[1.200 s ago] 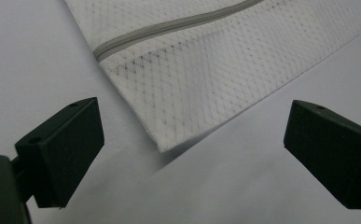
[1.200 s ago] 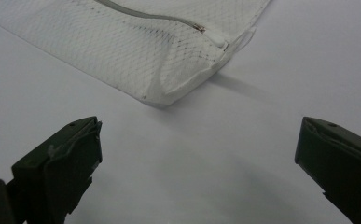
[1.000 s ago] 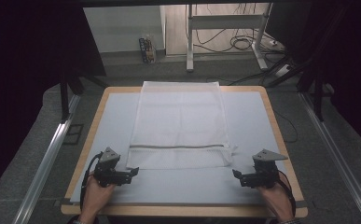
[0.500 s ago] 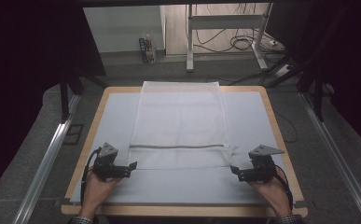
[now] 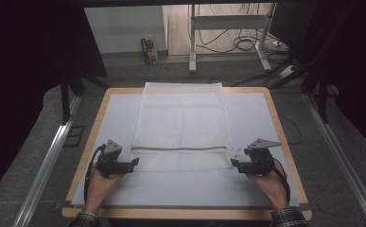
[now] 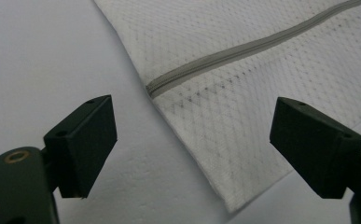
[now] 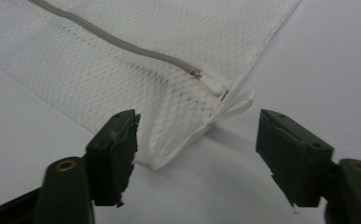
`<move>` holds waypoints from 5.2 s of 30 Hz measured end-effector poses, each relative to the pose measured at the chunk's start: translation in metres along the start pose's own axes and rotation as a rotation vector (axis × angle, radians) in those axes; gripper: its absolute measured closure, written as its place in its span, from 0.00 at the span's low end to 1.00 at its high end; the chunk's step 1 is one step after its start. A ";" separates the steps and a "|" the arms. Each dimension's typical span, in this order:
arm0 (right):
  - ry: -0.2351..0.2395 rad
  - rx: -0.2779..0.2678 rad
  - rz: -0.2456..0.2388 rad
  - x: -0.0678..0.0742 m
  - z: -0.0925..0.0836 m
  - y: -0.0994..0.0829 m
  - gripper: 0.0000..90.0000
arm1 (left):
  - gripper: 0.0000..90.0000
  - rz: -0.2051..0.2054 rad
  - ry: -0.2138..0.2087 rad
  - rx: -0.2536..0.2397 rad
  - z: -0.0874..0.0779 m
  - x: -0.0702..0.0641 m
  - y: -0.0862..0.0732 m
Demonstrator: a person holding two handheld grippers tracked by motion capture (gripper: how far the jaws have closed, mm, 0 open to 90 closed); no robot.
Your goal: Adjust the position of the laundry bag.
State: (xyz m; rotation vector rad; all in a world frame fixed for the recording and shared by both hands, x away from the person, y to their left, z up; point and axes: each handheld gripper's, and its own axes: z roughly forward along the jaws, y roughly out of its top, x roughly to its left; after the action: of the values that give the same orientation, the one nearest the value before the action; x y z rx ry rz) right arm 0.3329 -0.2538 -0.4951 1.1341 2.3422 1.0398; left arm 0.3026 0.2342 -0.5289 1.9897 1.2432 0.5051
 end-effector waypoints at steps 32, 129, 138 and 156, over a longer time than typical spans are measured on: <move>-0.067 0.019 -0.032 -0.011 0.035 0.027 0.64 | 0.46 -0.027 0.035 -0.021 0.025 0.021 0.018; -0.007 0.108 -0.097 -0.004 -0.005 0.003 0.98 | 0.98 0.091 -0.115 0.115 0.015 -0.025 0.024; 0.011 0.114 -0.106 0.001 -0.014 -0.005 0.98 | 0.97 0.083 -0.126 0.120 0.006 -0.030 0.015; 0.033 0.151 -0.085 0.001 -0.020 -0.017 0.97 | 0.96 0.099 -0.146 0.155 0.003 -0.037 0.006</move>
State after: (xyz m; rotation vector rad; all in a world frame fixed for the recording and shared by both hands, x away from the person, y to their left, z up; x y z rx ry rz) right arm 0.3121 -0.2696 -0.4941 1.0656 2.5074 0.8715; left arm 0.2914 0.1984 -0.5245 2.1845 1.1280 0.3122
